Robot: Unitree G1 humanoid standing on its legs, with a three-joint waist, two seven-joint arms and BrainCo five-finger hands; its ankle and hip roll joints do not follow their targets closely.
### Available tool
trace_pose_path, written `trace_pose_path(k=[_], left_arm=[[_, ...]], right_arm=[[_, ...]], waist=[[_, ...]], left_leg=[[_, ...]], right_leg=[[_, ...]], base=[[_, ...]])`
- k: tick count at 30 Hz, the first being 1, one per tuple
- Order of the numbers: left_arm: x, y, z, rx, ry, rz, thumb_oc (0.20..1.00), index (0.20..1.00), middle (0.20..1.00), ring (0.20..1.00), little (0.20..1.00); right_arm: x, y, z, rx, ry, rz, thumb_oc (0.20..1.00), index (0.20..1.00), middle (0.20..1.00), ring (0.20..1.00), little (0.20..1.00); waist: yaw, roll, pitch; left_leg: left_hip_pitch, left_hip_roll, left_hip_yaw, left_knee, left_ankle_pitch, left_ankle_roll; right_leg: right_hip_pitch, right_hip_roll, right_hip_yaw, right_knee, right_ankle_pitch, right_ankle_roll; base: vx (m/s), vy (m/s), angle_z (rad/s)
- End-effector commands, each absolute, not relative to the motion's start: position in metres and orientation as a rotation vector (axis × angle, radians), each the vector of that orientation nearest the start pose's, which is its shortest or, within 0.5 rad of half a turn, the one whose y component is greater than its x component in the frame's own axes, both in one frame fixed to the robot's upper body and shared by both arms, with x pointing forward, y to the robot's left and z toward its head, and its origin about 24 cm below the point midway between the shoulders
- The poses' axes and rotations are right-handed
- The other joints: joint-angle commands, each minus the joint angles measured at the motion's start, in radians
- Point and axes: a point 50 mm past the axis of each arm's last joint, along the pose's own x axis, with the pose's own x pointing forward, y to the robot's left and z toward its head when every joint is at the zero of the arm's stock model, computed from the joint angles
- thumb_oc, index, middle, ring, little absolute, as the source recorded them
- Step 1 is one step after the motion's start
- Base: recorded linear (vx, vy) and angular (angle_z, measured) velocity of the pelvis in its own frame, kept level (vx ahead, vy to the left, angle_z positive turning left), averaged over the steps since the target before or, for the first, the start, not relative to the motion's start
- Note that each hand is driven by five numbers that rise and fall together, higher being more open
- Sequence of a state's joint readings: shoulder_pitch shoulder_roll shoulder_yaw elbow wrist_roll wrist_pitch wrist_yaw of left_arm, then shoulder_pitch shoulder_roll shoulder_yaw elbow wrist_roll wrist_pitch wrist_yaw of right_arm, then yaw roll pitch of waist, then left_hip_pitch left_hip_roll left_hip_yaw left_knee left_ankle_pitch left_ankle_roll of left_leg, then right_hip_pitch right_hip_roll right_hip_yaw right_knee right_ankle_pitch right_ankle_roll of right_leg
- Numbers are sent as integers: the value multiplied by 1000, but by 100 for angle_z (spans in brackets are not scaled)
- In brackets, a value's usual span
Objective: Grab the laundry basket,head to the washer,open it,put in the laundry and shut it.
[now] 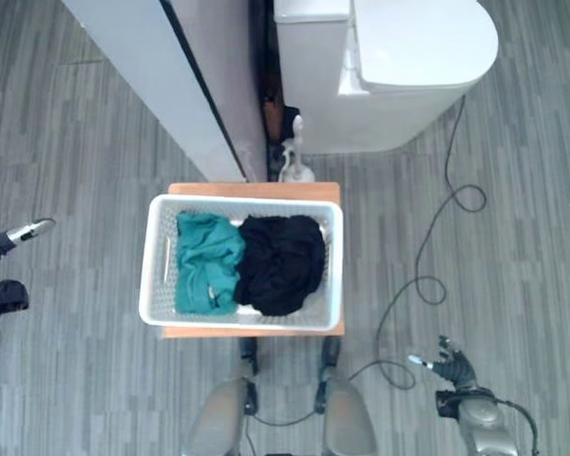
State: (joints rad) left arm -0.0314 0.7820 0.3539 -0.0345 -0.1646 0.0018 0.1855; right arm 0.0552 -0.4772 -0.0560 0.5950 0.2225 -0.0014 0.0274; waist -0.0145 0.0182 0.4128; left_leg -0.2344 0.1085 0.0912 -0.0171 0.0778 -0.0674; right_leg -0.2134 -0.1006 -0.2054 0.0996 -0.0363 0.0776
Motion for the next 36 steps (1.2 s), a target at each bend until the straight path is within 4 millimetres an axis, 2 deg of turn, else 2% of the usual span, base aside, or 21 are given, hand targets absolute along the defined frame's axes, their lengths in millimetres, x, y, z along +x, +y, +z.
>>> trace_pose_path(k=[1,2,3,8,10,14,16,21,22,28,30,36], left_arm=[[249,353,183,728,-233,567,1000,1000,1000,1000,1000],[263,347,180,742,-220,578,1000,1000,1000,1000,1000],[268,344,178,734,-221,575,1000,1000,1000,1000,1000],[280,337,172,712,-201,563,1000,1000,1000,1000,1000],[283,343,169,718,-170,606,1000,1000,1000,1000,1000],[282,354,164,713,-130,661,1000,1000,1000,1000,1000],[277,371,163,729,-91,745,1000,1000,1000,1000,1000],[268,390,163,734,-52,827,1000,1000,1000,1000,1000],[264,395,158,743,-23,841,1000,1000,1000,1000,1000],[258,397,144,762,27,831,1000,1000,1000,1000,1000],[262,390,136,765,44,800,1000,1000,1000,1000,1000],[272,380,131,786,56,753,1000,1000,1000,1000,1000]], right_arm=[[191,-297,-54,-193,580,-189,1000,1000,1000,1000,1000],[198,-288,-50,-179,546,-160,1000,1000,1000,1000,1000],[199,-286,-49,-173,535,-156,1000,1000,1000,1000,1000],[199,-285,-49,-166,529,-159,1000,1000,1000,1000,1000],[200,-286,-47,-175,524,-160,1000,1000,1000,1000,1000],[200,-288,-44,-184,511,-164,1000,1000,1000,1000,1000],[201,-288,-41,-185,494,-162,1000,1000,1000,1000,1000],[202,-287,-38,-191,478,-159,1000,1000,1000,1000,1000],[201,-287,-38,-188,476,-162,1000,1000,1000,1000,1000],[201,-288,-36,-189,466,-172,1000,1000,1000,1000,1000],[202,-289,-34,-189,457,-178,1000,1000,1000,1000,1000],[204,-288,-32,-190,444,-178,1000,1000,1000,1000,1000]], waist=[[-25,-47,-53],[-34,-61,-48],[-37,-66,-45],[-42,-77,-37],[-46,-87,-35],[-50,-93,-30],[-53,-98,-25],[-55,-103,-18],[-53,-102,-15],[-53,-102,-14],[-55,-104,-13],[-61,-107,-11]], left_leg=[[-50,86,-45,51,-48,-44],[-54,87,-45,47,-47,-43],[-54,89,-44,45,-47,-43],[-53,92,-41,43,-46,-42],[-54,95,-35,45,-49,-41],[-59,100,-31,55,-53,-41],[-58,104,-27,62,-56,-42],[-62,109,-23,69,-57,-44],[-65,110,-24,72,-56,-45],[-73,111,-24,76,-56,-46],[-76,110,-26,75,-55,-47],[-83,109,-26,72,-53,-47]], right_leg=[[-78,-110,-15,14,17,44],[-84,-109,-15,13,17,44],[-86,-108,-14,13,18,44],[-83,-105,-12,5,21,44],[-87,-101,-9,3,24,45],[-93,-100,-4,7,23,44],[-94,-97,-1,9,23,43],[-96,-94,1,9,24,42],[-98,-94,0,9,24,43],[-99,-92,-3,8,24,43],[-98,-92,-3,6,25,43],[-102,-91,-3,4,27,44]], base=[[-29,-51,1],[-27,-47,0],[-23,-36,3],[-5,-6,-2],[0,0,0],[0,0,0],[0,0,0],[-4,-2,-3],[-6,-3,-11],[-1,0,-1],[0,0,0],[0,0,0]])
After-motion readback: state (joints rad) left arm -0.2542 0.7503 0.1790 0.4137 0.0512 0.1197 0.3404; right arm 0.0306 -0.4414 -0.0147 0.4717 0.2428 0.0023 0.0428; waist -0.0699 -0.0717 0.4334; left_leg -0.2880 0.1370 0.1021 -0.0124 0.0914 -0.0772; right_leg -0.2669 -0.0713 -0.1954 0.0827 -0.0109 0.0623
